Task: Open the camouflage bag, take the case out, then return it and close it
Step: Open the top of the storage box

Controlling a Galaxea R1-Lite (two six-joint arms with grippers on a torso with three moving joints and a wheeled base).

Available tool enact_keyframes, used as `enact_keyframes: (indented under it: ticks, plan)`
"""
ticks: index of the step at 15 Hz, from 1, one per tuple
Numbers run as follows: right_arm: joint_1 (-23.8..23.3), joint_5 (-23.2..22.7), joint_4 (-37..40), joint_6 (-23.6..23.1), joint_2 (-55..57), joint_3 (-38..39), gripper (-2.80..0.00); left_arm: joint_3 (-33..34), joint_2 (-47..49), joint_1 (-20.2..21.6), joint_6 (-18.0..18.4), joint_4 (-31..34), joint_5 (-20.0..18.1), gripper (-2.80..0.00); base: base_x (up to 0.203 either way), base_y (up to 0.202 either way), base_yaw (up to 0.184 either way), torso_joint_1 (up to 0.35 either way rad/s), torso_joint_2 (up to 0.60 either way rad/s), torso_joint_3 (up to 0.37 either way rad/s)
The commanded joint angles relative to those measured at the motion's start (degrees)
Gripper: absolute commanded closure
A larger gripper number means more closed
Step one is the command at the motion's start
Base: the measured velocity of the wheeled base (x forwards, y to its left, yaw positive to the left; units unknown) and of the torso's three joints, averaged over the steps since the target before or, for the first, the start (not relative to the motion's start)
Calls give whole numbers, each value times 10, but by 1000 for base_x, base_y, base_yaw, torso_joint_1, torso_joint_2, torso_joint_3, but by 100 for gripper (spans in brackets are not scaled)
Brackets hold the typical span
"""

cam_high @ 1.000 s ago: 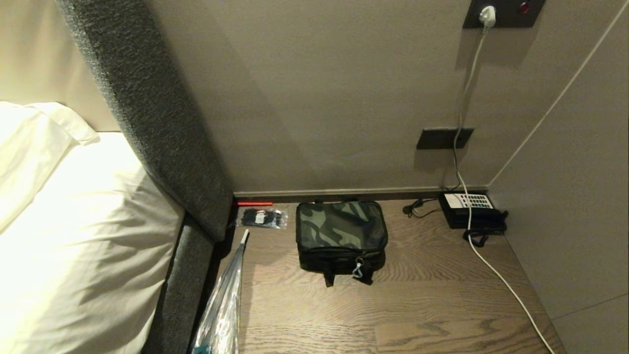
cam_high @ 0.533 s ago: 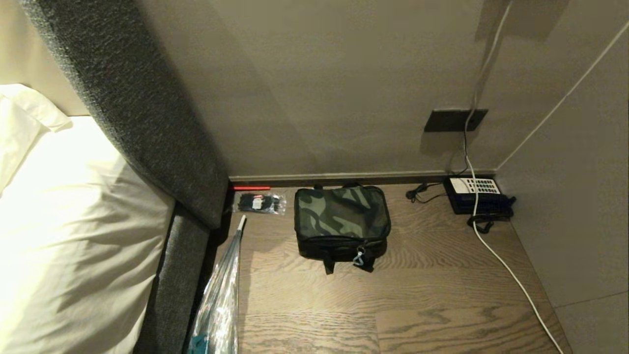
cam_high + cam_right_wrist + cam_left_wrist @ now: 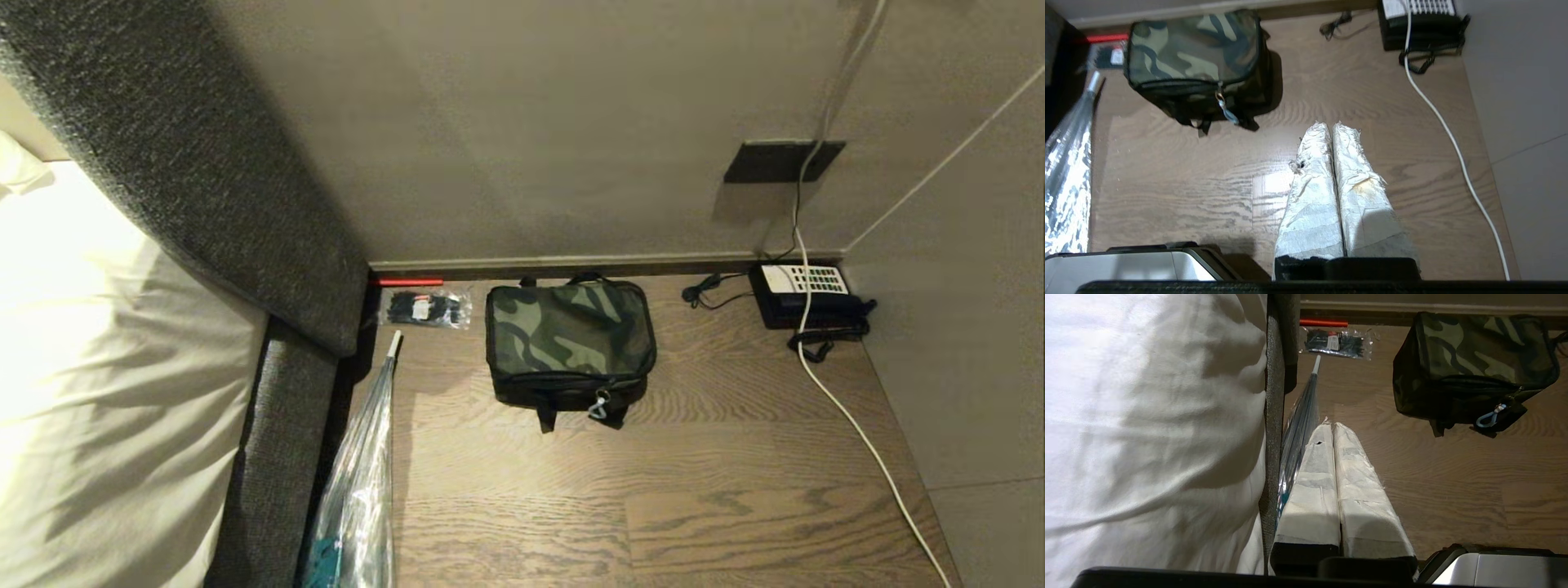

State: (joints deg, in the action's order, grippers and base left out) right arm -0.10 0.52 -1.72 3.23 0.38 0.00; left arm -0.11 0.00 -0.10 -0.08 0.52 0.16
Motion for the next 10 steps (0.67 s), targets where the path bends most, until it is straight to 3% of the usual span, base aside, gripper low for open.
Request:
enact_keyframes:
  ticks: [1,10]
  plan:
    - [0,0,0,0,0,8,0,0,0,0,0,0,0,0,0,0,0,2,7,-203]
    - [0,0,0,0,0,8,0,0,0,0,-1,-1,0,0,0,0,0,4,3,-196]
